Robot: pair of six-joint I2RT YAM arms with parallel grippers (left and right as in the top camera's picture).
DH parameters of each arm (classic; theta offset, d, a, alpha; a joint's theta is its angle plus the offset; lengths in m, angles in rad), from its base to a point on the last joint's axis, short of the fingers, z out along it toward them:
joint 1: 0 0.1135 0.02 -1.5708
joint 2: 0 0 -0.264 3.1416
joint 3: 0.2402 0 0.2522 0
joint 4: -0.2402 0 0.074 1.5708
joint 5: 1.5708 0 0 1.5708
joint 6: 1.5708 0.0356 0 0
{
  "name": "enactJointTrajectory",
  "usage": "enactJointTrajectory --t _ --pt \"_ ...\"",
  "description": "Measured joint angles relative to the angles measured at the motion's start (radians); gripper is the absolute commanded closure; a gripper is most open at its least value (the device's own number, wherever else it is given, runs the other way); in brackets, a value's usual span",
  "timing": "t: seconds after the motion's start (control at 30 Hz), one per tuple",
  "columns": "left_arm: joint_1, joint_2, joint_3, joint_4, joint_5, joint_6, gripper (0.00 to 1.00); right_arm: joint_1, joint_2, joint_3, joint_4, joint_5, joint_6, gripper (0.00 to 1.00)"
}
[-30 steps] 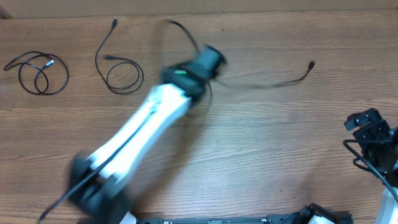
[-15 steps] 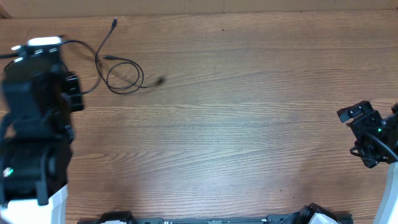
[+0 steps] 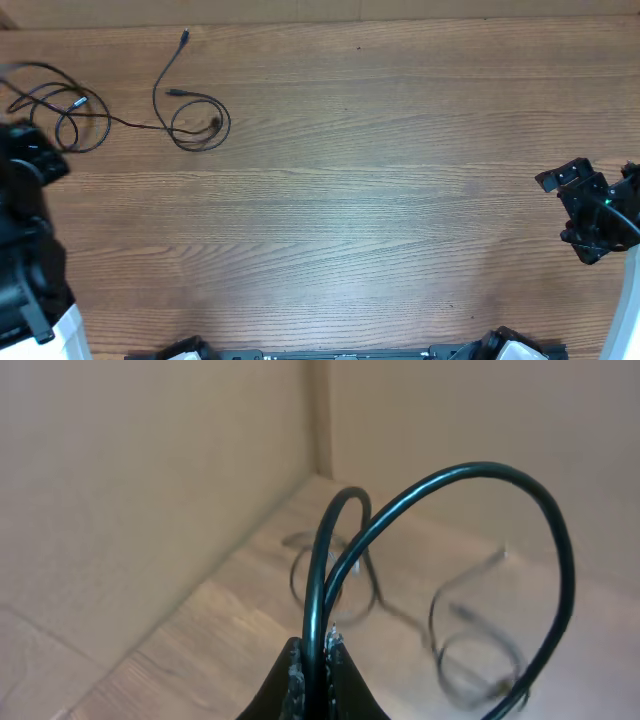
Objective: Untangle cables
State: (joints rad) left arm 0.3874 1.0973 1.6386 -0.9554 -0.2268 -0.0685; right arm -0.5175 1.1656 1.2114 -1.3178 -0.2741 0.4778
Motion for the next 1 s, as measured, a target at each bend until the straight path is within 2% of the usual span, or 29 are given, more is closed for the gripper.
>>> enactJointTrajectory --t 0.23,0.33,0.53,0.77,0.9,1.0 --pt "0.173 0.001 0.125 0.127 0.257 -0.018 0.96 0.000 0.001 0.000 -0.002 -0.001 0.000 0.00" --pt "0.237 0.005 0.138 0.140 0.311 -0.018 0.96 0.000 0.001 0.000 -0.002 -0.003 0.000 0.00" --pt "0.309 0.090 0.147 0.013 0.352 -0.018 0.96 0.000 0.001 0.000 -0.003 -0.007 0.000 0.00" --pt "0.314 0.338 0.147 -0.117 0.417 -0.020 0.96 0.000 0.001 0.000 -0.002 -0.008 0.000 0.00" --pt "0.314 0.421 0.146 -0.197 0.466 -0.073 0.96 0.000 0.001 0.000 -0.004 -0.007 0.000 0.00" --pt "0.314 0.459 0.146 -0.239 0.444 -0.134 0.96 0.000 0.001 0.000 -0.005 -0.007 0.000 0.00"
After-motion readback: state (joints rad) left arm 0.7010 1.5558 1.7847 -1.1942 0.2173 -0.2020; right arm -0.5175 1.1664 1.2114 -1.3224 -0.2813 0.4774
